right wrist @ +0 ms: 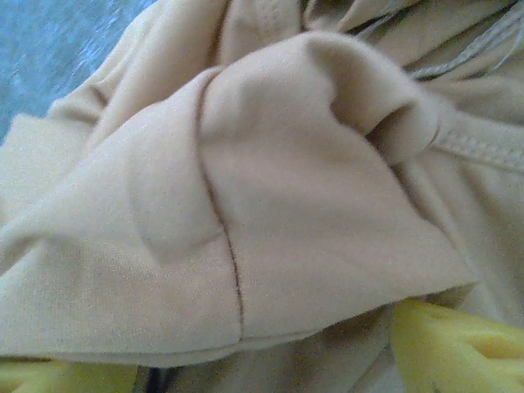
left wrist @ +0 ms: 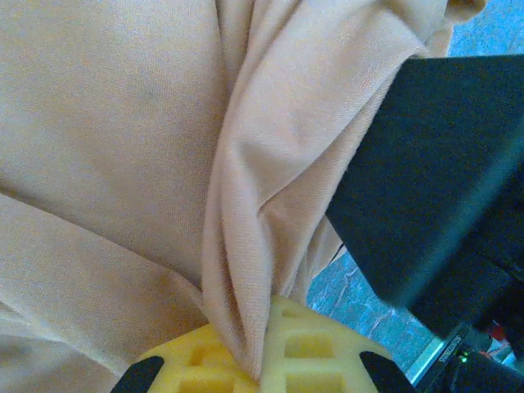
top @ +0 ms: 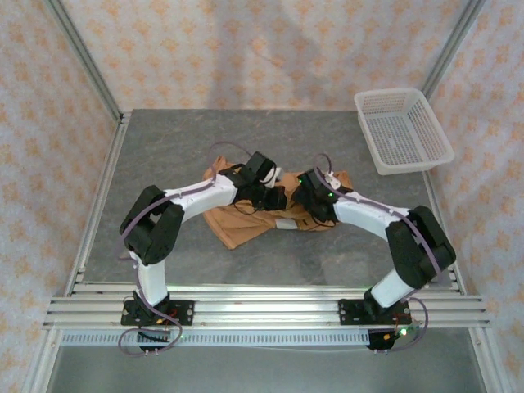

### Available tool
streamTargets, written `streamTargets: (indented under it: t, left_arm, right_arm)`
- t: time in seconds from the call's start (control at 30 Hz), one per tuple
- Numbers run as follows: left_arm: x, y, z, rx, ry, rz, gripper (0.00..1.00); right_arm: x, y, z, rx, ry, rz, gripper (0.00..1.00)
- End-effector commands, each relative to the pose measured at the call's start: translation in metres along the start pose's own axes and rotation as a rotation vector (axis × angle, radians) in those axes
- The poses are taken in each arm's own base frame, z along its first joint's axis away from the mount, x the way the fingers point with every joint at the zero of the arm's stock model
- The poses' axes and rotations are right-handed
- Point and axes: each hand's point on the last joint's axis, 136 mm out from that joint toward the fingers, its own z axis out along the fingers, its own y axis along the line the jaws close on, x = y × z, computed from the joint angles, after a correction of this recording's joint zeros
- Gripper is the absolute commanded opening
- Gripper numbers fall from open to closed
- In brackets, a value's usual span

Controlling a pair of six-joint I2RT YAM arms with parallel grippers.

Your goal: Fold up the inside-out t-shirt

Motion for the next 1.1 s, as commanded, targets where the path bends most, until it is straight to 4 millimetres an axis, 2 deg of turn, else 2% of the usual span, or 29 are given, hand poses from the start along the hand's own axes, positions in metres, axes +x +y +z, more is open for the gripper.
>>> streamTargets:
  t: [0.0,0.1,0.17,0.27,0.33,0.47,0.67,0.87,1.07]
  left_arm:
    - [0.003,0.000,0.002,-0.012,-0.018,0.008,0.00]
    - [0.008,0.002,0.003,-0.016,-0.009,0.009,0.00]
    - [0.008,0.003,0.004,-0.018,-0.010,0.007,0.00]
    - [0.008,0.004,0.004,-0.024,-0.011,0.007,0.00]
    - [0.008,0.004,0.004,-0.027,-0.009,0.006,0.00]
    - [0.008,0.004,0.004,-0.029,-0.008,0.007,0.00]
    - [0.009,0.005,0.003,-0.033,-0.002,0.011,0.00]
    - [0.011,0.005,0.002,-0.033,0.001,0.015,0.00]
    - [0.012,0.004,0.001,-0.033,0.005,0.021,0.00]
  right_arm:
    - [0.011,-0.004,-0.013,-0.015,0.026,-0.010,0.78]
    - [0.011,-0.003,-0.019,-0.039,0.011,-0.008,0.71]
    - [0.009,-0.003,-0.020,-0.041,0.000,-0.013,0.58]
    - [0.008,-0.004,-0.017,-0.020,-0.004,-0.025,0.31]
    - [0.008,-0.006,-0.012,0.004,-0.004,-0.036,0.23]
    - [0.008,-0.002,-0.002,0.024,0.007,-0.042,0.22]
    - [-0.001,0.008,0.012,0.041,-0.004,-0.050,0.40]
    - [-0.009,0.013,0.020,0.055,-0.009,-0.059,0.42]
    - [-0.015,0.006,0.031,0.101,-0.003,-0.075,0.43]
